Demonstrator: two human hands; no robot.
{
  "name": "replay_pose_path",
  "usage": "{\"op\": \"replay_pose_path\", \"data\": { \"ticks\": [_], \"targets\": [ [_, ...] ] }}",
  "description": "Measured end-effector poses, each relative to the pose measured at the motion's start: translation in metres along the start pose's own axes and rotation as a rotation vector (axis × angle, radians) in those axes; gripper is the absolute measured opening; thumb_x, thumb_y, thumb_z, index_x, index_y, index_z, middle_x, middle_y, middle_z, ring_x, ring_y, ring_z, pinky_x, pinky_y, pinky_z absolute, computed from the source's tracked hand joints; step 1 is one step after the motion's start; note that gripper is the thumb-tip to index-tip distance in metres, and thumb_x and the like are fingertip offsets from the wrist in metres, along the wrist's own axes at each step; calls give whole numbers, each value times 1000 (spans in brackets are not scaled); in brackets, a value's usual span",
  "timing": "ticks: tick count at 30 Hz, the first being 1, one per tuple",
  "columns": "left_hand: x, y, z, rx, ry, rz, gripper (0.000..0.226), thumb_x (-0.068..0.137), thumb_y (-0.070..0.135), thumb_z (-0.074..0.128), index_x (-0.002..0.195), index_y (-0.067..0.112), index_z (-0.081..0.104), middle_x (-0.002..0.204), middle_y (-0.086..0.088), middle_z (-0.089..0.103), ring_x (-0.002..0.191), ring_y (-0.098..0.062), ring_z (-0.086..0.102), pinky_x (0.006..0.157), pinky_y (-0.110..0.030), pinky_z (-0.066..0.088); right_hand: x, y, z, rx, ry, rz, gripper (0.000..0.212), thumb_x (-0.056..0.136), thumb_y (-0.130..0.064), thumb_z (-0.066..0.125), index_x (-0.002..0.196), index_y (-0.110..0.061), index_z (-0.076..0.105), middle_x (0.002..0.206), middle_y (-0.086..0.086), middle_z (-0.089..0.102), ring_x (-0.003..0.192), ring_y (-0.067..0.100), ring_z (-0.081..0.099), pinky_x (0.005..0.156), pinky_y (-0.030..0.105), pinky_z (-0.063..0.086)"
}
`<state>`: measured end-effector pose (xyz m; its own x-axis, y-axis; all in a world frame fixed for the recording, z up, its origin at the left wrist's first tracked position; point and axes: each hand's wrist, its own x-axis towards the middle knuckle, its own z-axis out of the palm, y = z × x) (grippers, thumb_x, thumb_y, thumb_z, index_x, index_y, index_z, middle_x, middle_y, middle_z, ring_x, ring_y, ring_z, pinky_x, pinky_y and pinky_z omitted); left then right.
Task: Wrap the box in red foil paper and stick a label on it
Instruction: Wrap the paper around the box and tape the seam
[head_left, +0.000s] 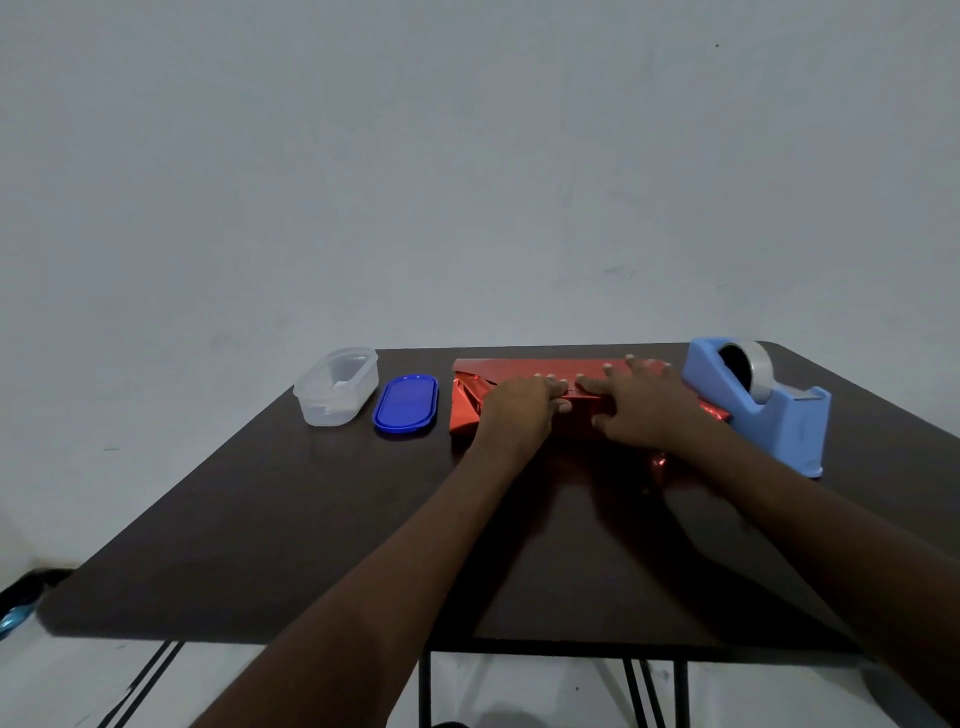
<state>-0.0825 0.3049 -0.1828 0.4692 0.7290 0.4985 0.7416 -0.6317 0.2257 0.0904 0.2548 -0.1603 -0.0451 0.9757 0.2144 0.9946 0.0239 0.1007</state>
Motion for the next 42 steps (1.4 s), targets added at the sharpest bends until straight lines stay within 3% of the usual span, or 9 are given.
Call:
{"op": "replay_pose_path", "data": {
  "ticks": [3,7,16,20,24,27,31,34,42],
  "targets": [
    [1,-2,1,-15,13,-2,37,96,32,58,132,25,61,139,-1,57,131,-19,51,107,-35,42,-3,9,0,9,28,46,62,88,-56,50,147,-43,39,154,9,41,146,33,26,116,61,20],
    [4,-10,-3,-53,-19,-41,39,94,30,61,133,22,61,140,-2,57,134,-19,49,111,-32,36,-8,12,-4,-41,14,97,53,87,-54,53,131,-26,55,140,12,51,138,32,36,109,59,32],
    [6,-15,-27,-73,-59,-76,45,85,25,73,128,15,65,125,-7,67,119,-23,59,104,-29,39,-27,29,-6,34,87,94,54,91,-36,54,139,-12,47,139,15,50,133,30,41,102,45,44],
    [16,15,-28,-113,4,11,43,82,32,74,123,21,69,119,1,71,115,-16,62,101,-26,41,-32,39,-31,39,332,172,22,88,-23,51,98,-11,67,98,10,70,89,30,64,72,33,43],
    [32,62,-14,-177,-22,119,52,79,45,74,125,21,66,111,2,71,107,-18,63,94,-33,48,-46,77,-63,44,465,393,26,88,-15,55,65,-4,58,63,13,59,59,33,55,61,31,37],
    [42,93,6,-229,-159,171,86,72,58,75,144,19,46,133,-5,55,122,-22,51,102,-35,42,-58,106,-76,138,322,584,32,80,-10,62,58,-8,39,57,7,45,51,21,42,59,28,36],
    [54,133,30,-214,-289,227,124,63,74,73,157,22,11,159,-7,23,145,-24,24,115,-44,31,-67,129,-76,358,113,675,24,77,-10,67,60,-5,50,58,7,50,53,22,49,50,25,40],
    [63,153,38,-228,-334,232,130,64,70,75,157,24,-1,165,-10,3,151,-26,6,119,-45,20,-67,139,-73,599,84,707,12,71,-11,73,65,-1,67,64,11,64,62,24,61,61,30,52],
    [70,160,48,-173,-339,273,119,70,64,75,157,18,7,162,-9,16,147,-29,18,116,-45,28,-66,145,-66,651,-33,729,18,83,-15,70,78,1,61,78,14,65,77,27,61,70,34,51]
  ]
}}
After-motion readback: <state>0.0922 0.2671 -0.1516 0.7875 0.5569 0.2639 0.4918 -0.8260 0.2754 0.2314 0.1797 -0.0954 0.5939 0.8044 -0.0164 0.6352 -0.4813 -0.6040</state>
